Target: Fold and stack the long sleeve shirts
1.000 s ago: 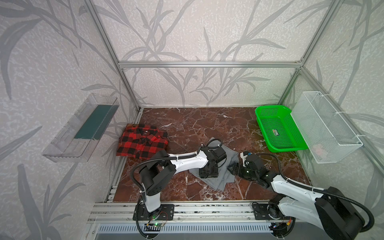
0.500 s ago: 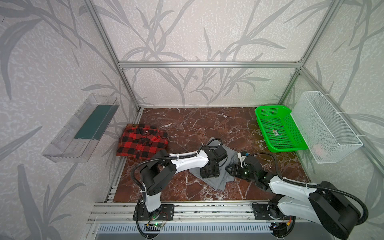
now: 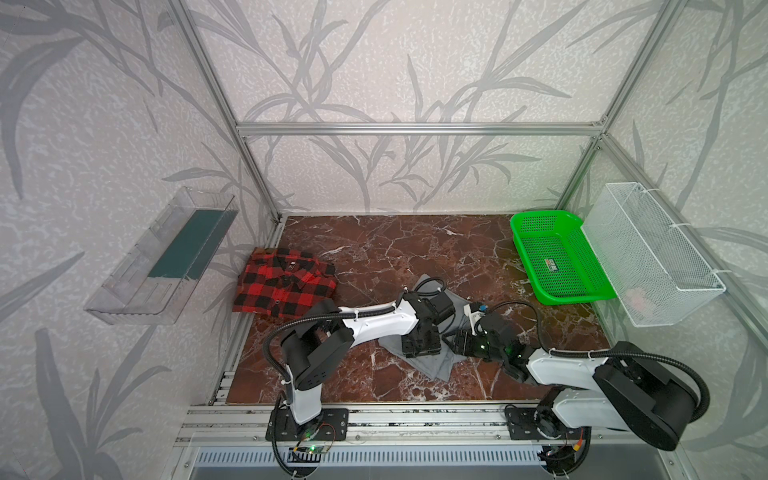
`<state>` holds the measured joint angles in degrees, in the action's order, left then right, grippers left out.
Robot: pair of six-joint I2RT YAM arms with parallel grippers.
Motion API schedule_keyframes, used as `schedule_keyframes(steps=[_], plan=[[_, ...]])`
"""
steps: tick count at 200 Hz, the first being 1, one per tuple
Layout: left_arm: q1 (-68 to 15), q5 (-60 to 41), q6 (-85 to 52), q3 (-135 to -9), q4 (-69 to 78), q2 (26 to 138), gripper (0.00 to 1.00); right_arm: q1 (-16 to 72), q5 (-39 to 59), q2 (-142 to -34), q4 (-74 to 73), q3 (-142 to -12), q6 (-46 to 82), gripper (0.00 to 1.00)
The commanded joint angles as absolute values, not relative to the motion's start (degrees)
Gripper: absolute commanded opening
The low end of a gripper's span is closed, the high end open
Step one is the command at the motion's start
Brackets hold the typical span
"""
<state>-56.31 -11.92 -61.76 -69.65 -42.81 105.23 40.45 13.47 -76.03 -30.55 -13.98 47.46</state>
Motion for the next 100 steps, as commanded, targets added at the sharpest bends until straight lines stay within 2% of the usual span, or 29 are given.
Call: schedule_keyframes(steps=[1, 38, 78, 100], plan=[[-56.62, -12.19, -63.19, -68.95, -42.24, 105.41, 0.51, 42.33, 11.93, -76.58, -33.57, -17.49, 44.85, 0.44], [-56.60, -11.49, -63.63, -68.29, -42.32, 103.78, 0.51, 42.45, 8.93, -76.55, -31.43, -18.84, 45.45, 0.32], [-55.91, -9.24, -63.29, -70.43, -45.52, 98.27, 0.52, 42.45, 5.42, -73.90, -21.68, -22.99, 42.79, 0.05], [-55.13, -6.89, -62.78, -71.77, -48.37, 93.26, 0.52, 42.45, 3.80, -71.72, -19.14, -23.54, 40.85, 0.00]])
